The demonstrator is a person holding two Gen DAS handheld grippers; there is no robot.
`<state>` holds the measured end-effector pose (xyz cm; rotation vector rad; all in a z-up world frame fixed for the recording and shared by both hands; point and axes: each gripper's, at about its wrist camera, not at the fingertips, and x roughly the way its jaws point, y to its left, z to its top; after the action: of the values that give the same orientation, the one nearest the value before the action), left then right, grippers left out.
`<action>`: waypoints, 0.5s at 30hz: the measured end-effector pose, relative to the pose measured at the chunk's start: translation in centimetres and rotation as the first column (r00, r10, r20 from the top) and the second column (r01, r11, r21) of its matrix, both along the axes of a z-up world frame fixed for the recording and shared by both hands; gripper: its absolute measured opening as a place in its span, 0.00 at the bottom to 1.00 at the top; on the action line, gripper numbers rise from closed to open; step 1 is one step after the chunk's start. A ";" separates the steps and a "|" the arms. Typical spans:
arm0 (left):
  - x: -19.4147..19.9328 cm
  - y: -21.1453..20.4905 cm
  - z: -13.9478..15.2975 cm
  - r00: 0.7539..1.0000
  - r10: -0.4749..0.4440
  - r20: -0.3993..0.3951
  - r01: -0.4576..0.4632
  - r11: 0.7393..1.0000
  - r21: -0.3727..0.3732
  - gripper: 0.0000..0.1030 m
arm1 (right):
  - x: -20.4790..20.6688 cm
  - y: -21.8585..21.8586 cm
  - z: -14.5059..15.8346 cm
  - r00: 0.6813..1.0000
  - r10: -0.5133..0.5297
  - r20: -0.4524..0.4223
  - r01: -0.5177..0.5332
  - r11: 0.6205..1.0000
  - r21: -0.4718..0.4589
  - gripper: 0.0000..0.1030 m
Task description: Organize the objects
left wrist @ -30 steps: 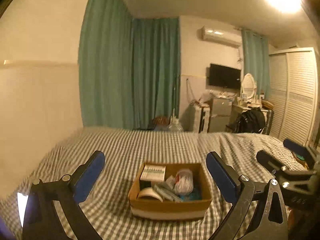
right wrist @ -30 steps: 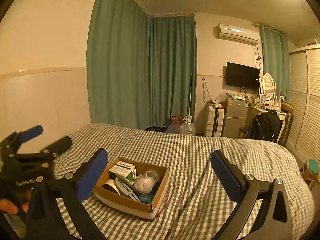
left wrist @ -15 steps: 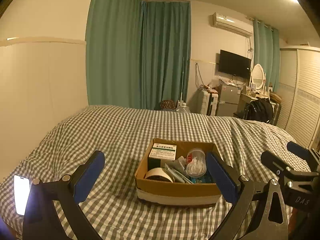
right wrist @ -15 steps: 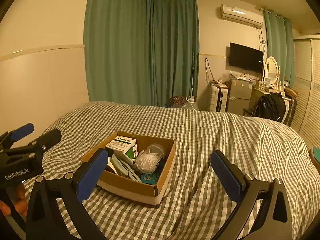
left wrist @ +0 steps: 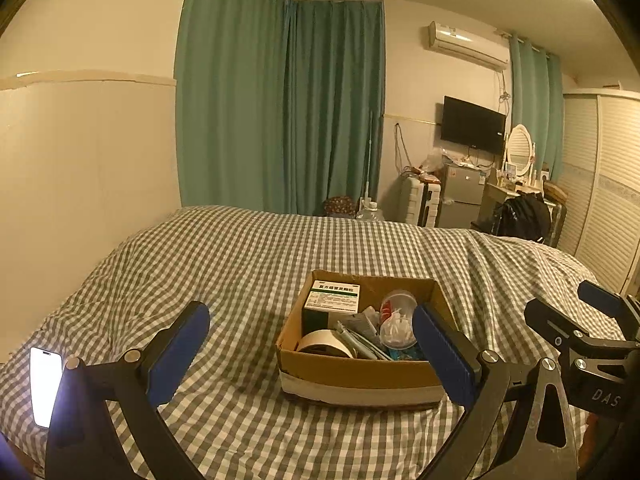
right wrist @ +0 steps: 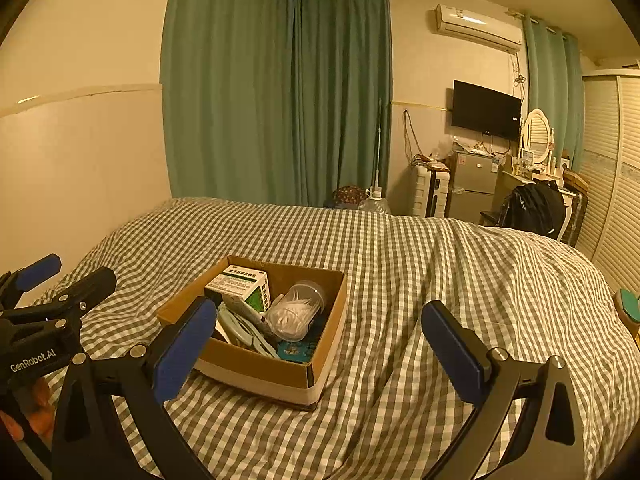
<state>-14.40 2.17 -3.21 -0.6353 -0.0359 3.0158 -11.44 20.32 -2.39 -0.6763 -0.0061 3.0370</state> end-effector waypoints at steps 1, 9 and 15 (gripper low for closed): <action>0.0 0.0 0.0 1.000 -0.002 -0.001 0.002 1.000 -0.002 1.00 | -0.1 -0.1 -0.1 1.000 0.001 0.001 -0.001 1.000 0.000 1.00; -0.1 0.3 -0.2 1.000 -0.010 0.001 0.010 1.000 -0.015 1.00 | -0.1 -0.2 -0.3 1.000 -0.002 0.008 0.002 1.000 0.002 1.00; -0.1 0.0 -0.2 1.000 -0.008 0.004 0.008 1.000 -0.009 1.00 | -0.1 -0.3 -0.4 1.000 -0.001 0.009 0.001 1.000 0.004 1.00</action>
<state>-14.53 2.17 -3.42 -0.6412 -0.0196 3.0088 -11.56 20.01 -2.75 -0.6890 -0.0123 3.0323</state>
